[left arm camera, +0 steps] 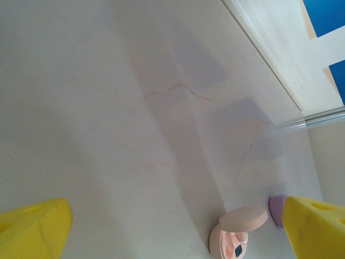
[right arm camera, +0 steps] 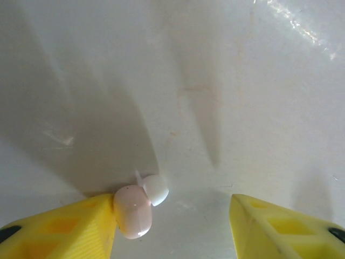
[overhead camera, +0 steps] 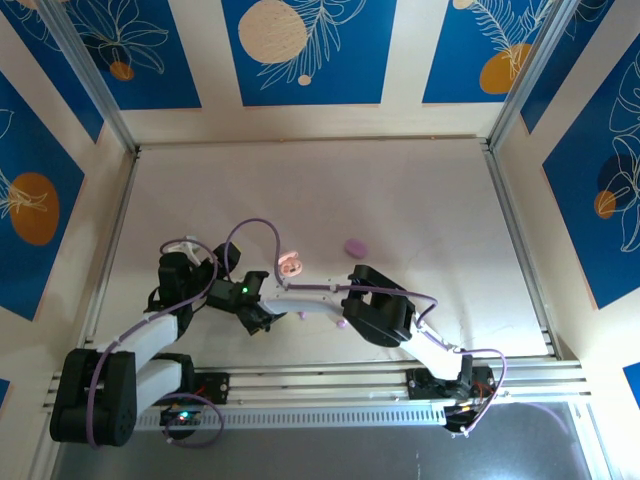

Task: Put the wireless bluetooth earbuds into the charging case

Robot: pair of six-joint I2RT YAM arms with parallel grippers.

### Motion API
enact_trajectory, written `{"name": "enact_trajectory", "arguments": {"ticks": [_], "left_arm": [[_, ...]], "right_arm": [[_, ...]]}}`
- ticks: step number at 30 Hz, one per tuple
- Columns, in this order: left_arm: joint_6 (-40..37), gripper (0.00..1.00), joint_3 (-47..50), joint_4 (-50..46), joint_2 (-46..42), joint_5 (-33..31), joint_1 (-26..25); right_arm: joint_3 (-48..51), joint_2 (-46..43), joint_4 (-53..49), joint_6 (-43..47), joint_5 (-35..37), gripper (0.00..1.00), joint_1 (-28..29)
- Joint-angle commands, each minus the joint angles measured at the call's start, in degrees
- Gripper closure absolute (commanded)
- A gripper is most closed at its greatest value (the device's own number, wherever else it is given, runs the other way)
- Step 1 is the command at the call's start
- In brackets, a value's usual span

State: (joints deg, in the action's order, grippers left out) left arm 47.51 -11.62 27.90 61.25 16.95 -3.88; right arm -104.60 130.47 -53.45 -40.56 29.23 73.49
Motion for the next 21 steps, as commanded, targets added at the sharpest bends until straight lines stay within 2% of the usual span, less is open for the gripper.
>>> {"name": "enact_trajectory", "arguments": {"ticks": [1,21], "left_arm": [[-1.5,0.00,-0.2,0.0,-0.8,0.4,0.6],[-1.6,0.00,-0.3,-0.2,-1.1,0.4,0.6]], "right_arm": [[0.7,0.1,-4.2,0.1,3.6,0.43,-0.4],[6.6,-7.1,-1.3,3.1,3.7,0.43,-2.4]]}}
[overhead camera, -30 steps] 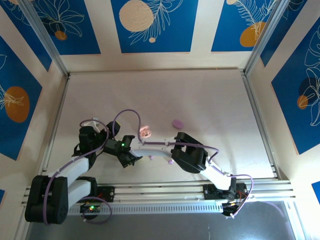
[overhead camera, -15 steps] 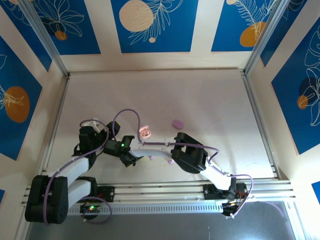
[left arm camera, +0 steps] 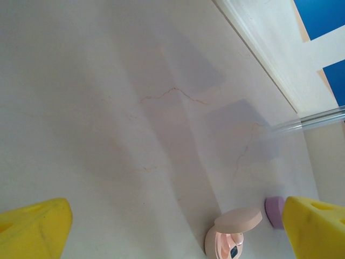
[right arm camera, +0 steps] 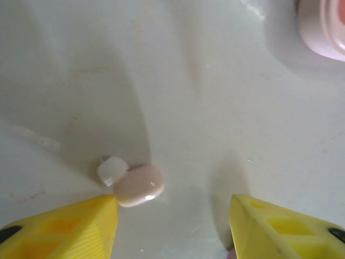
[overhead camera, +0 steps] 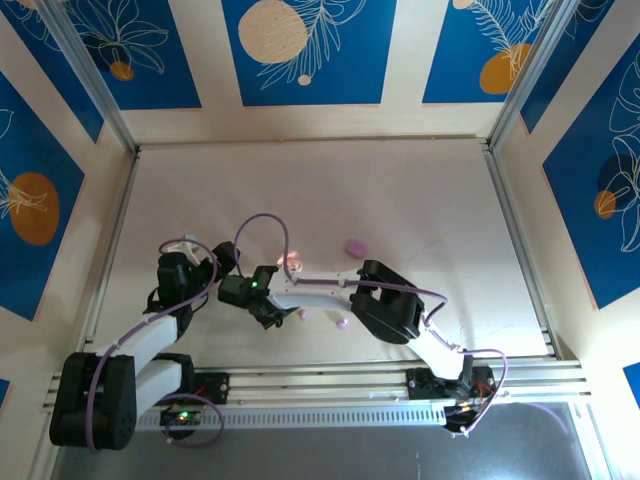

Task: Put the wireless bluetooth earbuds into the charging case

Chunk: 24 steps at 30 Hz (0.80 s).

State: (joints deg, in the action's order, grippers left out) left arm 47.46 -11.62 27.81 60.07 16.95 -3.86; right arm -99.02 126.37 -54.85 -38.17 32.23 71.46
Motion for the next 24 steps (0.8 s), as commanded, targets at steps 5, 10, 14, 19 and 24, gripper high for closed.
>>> {"name": "enact_trajectory", "arguments": {"ticks": [5,10,14,19,24], "left_arm": [[-1.8,0.00,-0.3,-0.3,-0.1,0.4,0.6],[-1.9,0.00,-0.3,-0.5,-0.2,0.2,0.6],[-1.8,0.00,-0.4,-0.3,0.2,0.4,0.6],[-1.7,0.00,-0.5,0.0,0.7,0.9,0.6],[-1.6,0.00,-0.5,0.1,0.7,1.2,0.6]], "right_arm": [[2.1,-3.9,2.0,0.9,-1.0,0.43,-0.4],[4.3,-6.6,3.8,-0.5,-3.3,0.44,-0.8],[8.6,-11.2,9.6,-3.6,-9.2,0.49,-1.7],[15.0,-14.7,18.7,-8.8,-16.9,0.57,-4.3],[20.2,-16.7,25.4,-13.9,-20.8,0.63,-6.6]]}}
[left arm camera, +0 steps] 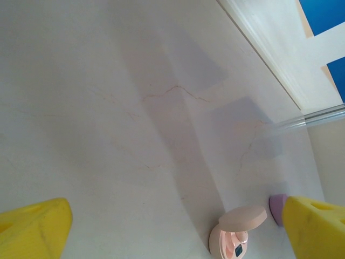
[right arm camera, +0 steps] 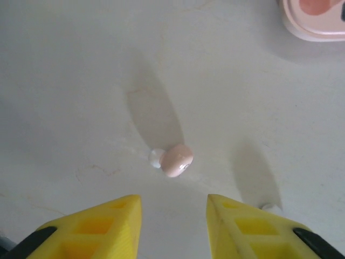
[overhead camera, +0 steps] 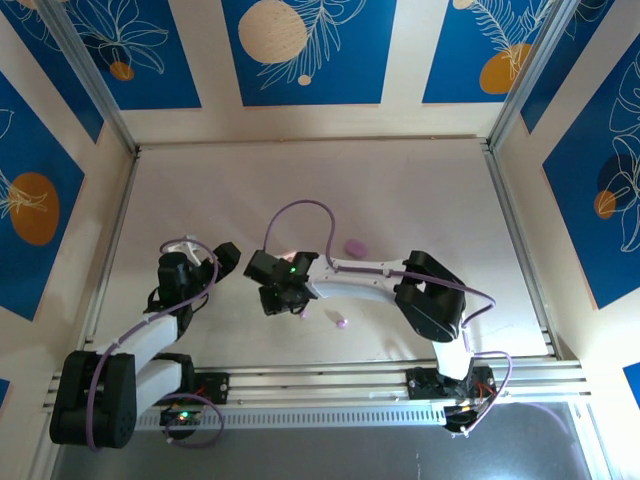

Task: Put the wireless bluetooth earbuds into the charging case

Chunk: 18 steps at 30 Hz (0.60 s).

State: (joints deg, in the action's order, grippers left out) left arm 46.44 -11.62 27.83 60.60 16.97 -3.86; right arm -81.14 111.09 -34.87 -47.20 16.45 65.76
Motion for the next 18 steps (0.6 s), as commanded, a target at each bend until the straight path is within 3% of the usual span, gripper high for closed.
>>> {"name": "enact_trajectory", "arguments": {"ticks": [1,18], "left_arm": [[-0.5,0.00,-0.5,0.1,0.1,1.2,0.6],[-0.4,0.00,-0.6,0.6,0.4,1.7,0.6]], "right_arm": [[3.0,-1.5,6.2,-5.5,-5.5,0.64,-1.2],[7.7,-0.4,13.3,-10.8,-8.5,0.64,-3.9]]}}
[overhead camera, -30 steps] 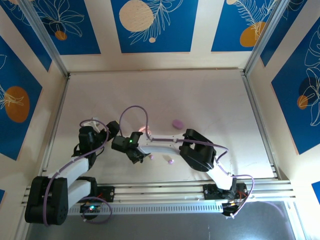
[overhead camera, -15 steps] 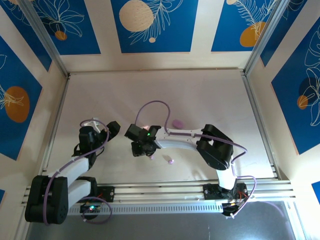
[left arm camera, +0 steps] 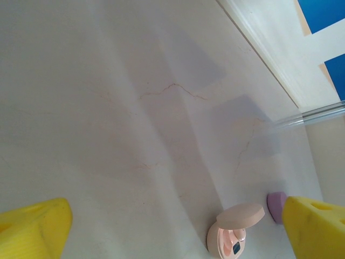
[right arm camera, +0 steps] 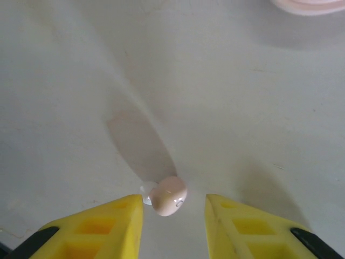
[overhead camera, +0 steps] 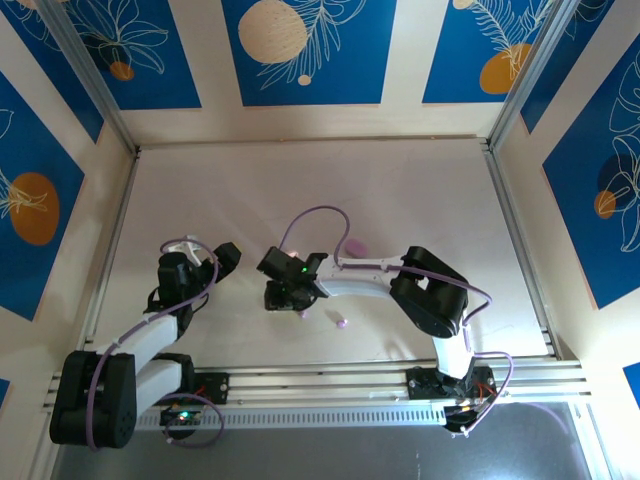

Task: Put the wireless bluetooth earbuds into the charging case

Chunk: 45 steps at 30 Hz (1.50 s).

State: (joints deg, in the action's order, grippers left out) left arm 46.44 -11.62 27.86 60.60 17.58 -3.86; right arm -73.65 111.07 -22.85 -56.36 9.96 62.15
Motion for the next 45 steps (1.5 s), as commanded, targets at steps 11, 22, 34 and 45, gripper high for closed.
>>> {"name": "enact_trajectory", "arguments": {"ticks": [11,22,34,45], "left_arm": [[-0.3,0.00,-0.6,0.7,0.6,1.2,0.6],[-0.3,0.00,-0.6,0.8,0.6,1.3,0.6],[-0.2,0.00,-0.6,1.0,0.7,1.3,0.6],[-0.2,0.00,-0.6,1.0,0.7,1.4,0.6]], "right_arm": [[0.8,0.6,1.9,-3.8,-2.2,0.64,-0.5],[1.5,1.1,1.7,-6.5,-2.4,0.64,-0.6],[2.8,2.3,5.0,-8.9,-4.5,0.66,-0.5],[3.4,2.7,7.1,-9.6,-5.0,0.69,-1.0]]}}
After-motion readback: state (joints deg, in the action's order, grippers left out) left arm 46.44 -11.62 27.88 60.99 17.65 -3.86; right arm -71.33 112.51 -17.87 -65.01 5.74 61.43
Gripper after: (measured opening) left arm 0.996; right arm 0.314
